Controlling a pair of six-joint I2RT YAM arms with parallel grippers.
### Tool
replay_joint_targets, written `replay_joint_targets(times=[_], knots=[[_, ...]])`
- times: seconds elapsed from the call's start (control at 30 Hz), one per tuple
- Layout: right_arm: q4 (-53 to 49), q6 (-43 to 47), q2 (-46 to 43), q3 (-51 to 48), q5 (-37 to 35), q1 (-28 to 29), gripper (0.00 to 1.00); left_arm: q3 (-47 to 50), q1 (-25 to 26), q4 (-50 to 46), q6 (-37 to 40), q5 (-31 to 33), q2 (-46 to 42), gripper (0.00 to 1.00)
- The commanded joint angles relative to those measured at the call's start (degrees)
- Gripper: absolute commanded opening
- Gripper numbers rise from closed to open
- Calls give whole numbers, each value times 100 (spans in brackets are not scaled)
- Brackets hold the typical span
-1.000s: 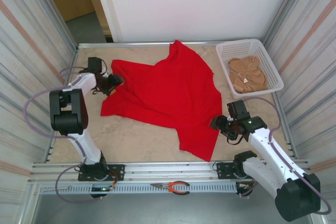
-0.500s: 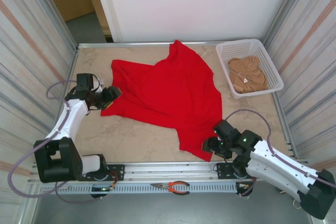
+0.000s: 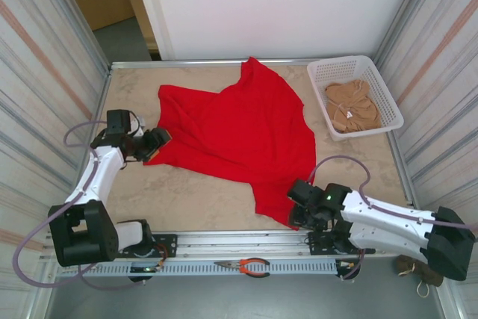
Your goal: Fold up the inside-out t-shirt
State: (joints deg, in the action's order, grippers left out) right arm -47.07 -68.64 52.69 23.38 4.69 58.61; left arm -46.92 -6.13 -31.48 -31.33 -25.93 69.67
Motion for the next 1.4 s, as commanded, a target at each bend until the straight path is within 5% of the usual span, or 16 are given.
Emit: replay_joint_targets(times=[0.0, 0.23, 0.3, 0.4, 0.47, 0.53, 0.7, 0.93, 1.13, 1.37], knots=[[1008, -340, 295, 30, 190, 264, 43, 115, -107, -77, 38, -73, -172, 63], [1006, -369, 613, 393, -29, 485, 22, 296, -230, -41, 58, -98, -222, 64], [1003, -425, 578, 422, -70, 492, 23, 310, -265, -48, 81, -121, -243, 64], [998, -505, 501, 411, -137, 489, 40, 349, -299, -59, 109, -132, -268, 64], [993, -519, 488, 388, -167, 487, 38, 374, -313, -59, 110, -157, -280, 64], [1028, -553, 488, 343, -171, 487, 33, 406, -327, -53, 109, -166, -295, 63], [893, -590, 183, 320, -310, 428, 0, 455, -424, -75, 123, -191, -294, 64], [-715, 6, -1537, 1067, -710, -740, 0, 608, -735, -220, -24, -29, -382, 64], [-1665, 795, -2497, 1544, -256, -2215, 0, 926, -758, -82, -318, 173, -248, 64], [-1878, 932, -2862, 1319, -176, -2667, 0, 946, -754, -90, -293, 928, 33, 63]])
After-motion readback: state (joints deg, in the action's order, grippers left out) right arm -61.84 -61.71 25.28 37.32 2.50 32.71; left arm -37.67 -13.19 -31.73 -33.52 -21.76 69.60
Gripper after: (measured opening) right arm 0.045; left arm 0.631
